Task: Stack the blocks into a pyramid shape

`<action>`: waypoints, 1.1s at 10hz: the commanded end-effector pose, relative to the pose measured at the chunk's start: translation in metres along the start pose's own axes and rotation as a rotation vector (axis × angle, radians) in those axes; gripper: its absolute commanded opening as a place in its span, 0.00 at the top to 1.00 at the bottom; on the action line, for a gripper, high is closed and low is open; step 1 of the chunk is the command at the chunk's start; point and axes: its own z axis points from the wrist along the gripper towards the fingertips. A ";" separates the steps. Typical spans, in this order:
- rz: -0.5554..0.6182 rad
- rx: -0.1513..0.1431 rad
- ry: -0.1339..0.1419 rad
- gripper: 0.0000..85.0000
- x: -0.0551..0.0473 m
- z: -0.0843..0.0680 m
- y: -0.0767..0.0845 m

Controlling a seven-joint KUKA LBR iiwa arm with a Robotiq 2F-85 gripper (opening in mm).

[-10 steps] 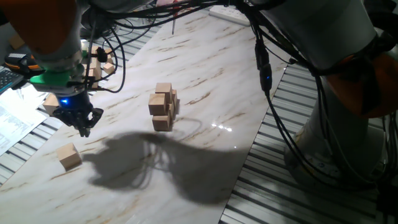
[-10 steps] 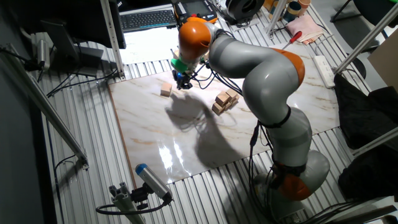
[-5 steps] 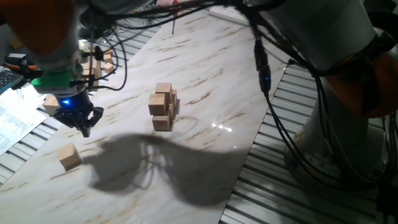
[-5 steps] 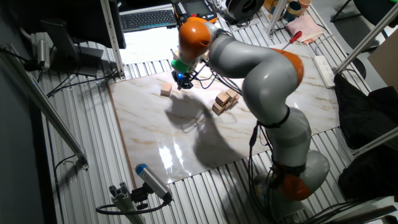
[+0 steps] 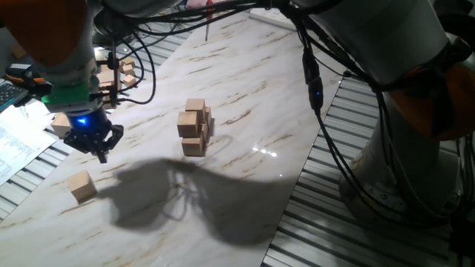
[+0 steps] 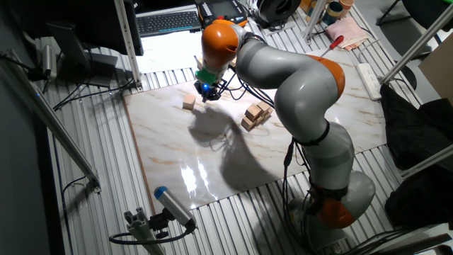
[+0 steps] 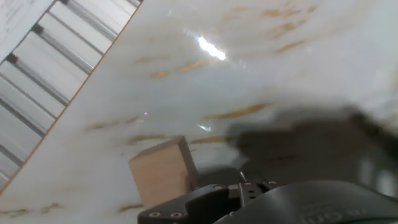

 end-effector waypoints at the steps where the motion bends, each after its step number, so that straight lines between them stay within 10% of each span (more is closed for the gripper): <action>1: -0.109 -0.005 0.020 1.00 0.000 0.000 0.000; 3: -0.013 -0.037 0.047 1.00 0.002 0.000 0.004; 5: 0.039 -0.020 0.022 0.60 0.009 0.004 0.023; 8: 0.077 -0.021 0.016 0.40 0.005 0.008 0.050; 9: 0.077 -0.016 0.011 0.20 0.004 0.010 0.054; 11: 0.083 -0.014 0.009 0.20 0.005 0.015 0.064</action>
